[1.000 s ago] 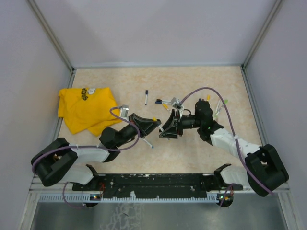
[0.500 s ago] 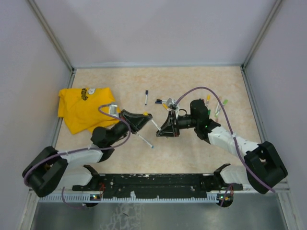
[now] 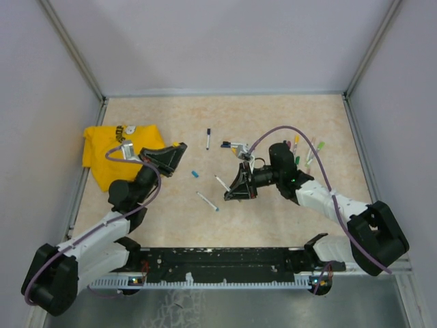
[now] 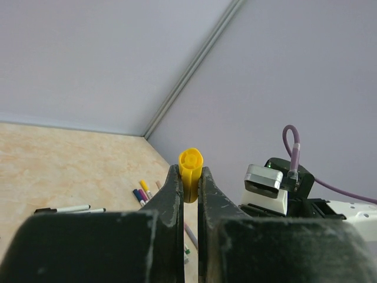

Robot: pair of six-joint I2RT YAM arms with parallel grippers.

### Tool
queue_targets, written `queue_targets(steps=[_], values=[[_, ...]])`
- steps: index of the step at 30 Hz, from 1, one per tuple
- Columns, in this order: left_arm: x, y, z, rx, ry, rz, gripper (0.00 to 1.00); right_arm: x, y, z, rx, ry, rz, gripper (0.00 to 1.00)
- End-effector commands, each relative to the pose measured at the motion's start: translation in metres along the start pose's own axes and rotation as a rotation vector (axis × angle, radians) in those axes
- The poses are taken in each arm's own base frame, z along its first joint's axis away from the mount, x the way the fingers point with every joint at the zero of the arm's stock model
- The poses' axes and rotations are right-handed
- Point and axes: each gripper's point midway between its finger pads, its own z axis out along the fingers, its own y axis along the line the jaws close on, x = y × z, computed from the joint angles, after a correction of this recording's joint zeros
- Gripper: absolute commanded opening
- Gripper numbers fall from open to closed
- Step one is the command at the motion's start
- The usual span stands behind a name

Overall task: Open the pen caps
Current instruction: Open the pen cap from the pen.

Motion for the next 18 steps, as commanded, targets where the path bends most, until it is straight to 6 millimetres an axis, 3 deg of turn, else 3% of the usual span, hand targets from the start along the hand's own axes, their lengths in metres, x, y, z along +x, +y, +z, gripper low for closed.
queue_targets(steps=[1,12,18], values=[[0.002,0.007,-0.011,-0.037,0.024,0.012,0.00,-0.011,0.001,0.002,-0.014,0.005,-0.084,0.00],[0.015,0.031,-0.029,-0.173,0.101,0.039,0.00,0.005,-0.011,0.004,0.025,0.100,-0.130,0.00],[0.036,0.048,-0.043,-0.239,0.177,0.023,0.00,0.011,-0.021,0.004,0.080,0.134,-0.133,0.00]])
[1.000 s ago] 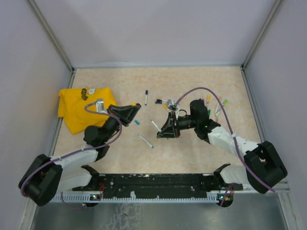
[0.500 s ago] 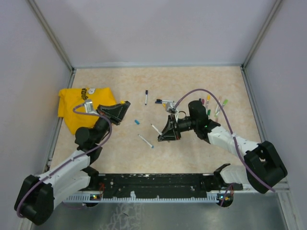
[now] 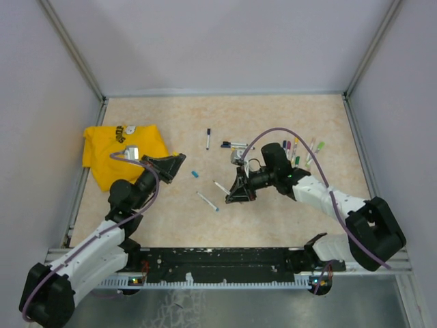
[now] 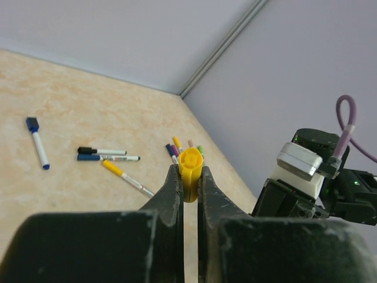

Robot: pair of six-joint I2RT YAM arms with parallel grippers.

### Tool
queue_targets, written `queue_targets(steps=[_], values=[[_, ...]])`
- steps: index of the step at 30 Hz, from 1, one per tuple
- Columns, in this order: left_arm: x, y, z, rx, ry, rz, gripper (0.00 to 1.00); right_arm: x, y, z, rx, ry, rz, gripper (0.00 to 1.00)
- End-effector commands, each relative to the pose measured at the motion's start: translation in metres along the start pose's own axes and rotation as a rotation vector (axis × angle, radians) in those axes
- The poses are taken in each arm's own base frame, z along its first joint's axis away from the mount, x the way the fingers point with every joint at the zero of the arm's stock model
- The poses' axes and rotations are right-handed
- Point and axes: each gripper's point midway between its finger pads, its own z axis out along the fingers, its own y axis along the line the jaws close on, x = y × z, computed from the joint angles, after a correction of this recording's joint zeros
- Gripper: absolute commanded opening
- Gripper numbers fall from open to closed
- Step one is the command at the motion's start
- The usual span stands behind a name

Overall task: Open the pen caps
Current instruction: Open the pen cap from the pen, then place the pen at the center of the board.

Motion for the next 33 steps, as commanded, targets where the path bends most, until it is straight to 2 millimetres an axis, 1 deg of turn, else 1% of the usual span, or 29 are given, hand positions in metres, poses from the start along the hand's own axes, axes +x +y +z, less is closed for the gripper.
queue_targets(steps=[1,8,15,26,33], values=[[0.022,0.024,-0.009,-0.081,0.070,0.001,0.00,-0.014,-0.009,0.002,0.044,0.013,-0.085,0.00],[0.043,0.036,-0.016,-0.114,0.136,-0.019,0.00,-0.006,-0.017,0.006,0.081,0.052,-0.077,0.00],[0.057,0.045,-0.023,-0.138,0.175,-0.048,0.00,0.002,-0.023,0.011,0.119,0.091,-0.067,0.00],[0.069,0.051,-0.027,-0.150,0.205,-0.074,0.00,0.015,-0.032,0.017,0.182,0.135,-0.041,0.00],[0.073,0.052,-0.030,-0.154,0.214,-0.084,0.00,0.018,-0.036,0.020,0.245,0.112,0.024,0.00]])
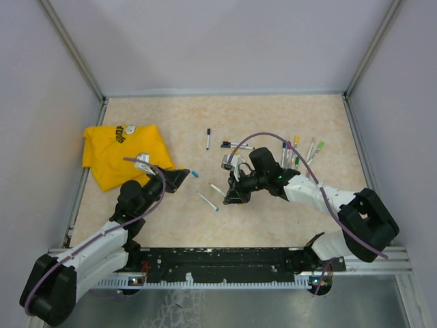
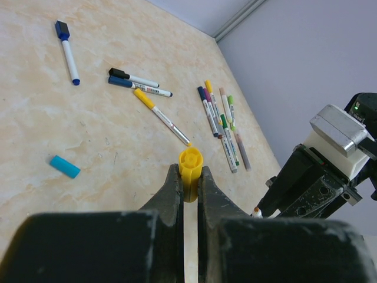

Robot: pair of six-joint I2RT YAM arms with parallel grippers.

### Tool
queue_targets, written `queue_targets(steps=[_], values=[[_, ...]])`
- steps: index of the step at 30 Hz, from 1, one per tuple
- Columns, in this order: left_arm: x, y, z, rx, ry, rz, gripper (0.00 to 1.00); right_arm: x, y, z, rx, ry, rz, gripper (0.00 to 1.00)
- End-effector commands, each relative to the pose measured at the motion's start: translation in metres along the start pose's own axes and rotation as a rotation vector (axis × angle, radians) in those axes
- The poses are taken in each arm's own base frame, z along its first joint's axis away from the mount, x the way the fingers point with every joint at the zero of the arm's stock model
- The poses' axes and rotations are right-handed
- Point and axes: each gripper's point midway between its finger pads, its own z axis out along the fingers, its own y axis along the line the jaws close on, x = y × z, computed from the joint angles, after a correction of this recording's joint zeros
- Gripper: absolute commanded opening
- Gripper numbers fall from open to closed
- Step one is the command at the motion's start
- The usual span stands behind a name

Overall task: Open the pen caps
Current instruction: Place the pen at the center of the board.

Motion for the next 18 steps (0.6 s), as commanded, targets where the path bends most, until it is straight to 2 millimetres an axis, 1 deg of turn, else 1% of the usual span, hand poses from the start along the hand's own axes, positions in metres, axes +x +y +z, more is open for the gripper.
queue_targets(steps=[1,18], values=[[0.003,0.001,-0.003,0.008,0.003,-0.012,0.00,-0.019,-0.004,0.003,0.060,-0.060,-0.006,0.00],[0.009,0.005,-0.003,0.005,0.017,-0.033,0.00,-0.006,-0.023,0.020,0.213,-0.012,0.106,0.00]])
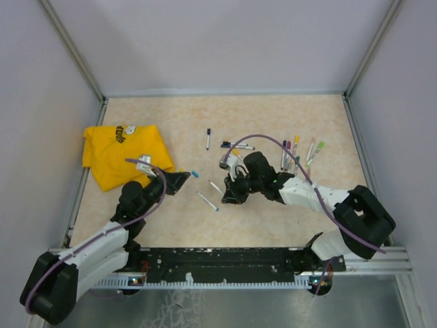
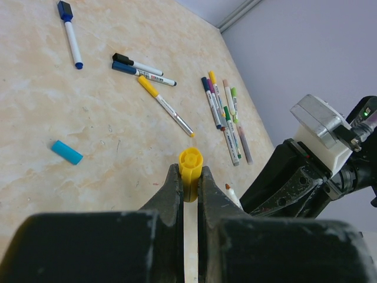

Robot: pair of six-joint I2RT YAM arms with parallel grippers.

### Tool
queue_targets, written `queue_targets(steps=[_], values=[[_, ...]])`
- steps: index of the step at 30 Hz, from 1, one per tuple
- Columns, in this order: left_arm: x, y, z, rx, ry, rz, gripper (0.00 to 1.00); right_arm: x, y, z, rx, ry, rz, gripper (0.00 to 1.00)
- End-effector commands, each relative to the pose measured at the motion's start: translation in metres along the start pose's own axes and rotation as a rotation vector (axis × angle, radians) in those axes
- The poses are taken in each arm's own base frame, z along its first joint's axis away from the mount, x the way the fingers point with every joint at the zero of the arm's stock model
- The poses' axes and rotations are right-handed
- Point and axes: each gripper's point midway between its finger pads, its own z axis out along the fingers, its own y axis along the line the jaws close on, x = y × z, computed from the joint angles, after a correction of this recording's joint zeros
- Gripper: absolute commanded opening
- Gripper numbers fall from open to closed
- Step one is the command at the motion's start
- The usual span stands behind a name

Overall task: Open the pen caps
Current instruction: Place the pen at the center of the board.

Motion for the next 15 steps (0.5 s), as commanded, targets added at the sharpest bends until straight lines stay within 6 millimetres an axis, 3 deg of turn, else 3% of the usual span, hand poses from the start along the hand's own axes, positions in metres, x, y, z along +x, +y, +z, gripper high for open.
queue_targets(steps=[1,7,15], values=[[-0.002,-0.003,0.000,0.024,-0.009,-0.008,0.00,-0.011,-0.004,0.008,0.051,-0.022,-0.009,0.00],[0.003,-0.001,0.002,0.018,0.009,-0.026,0.00,-0.006,-0.011,0.018,0.122,0.013,-0.015,0.00],[0.013,0.006,0.010,-0.002,0.057,-0.062,0.00,-0.011,-0.046,0.033,0.302,0.037,0.035,0.00]])
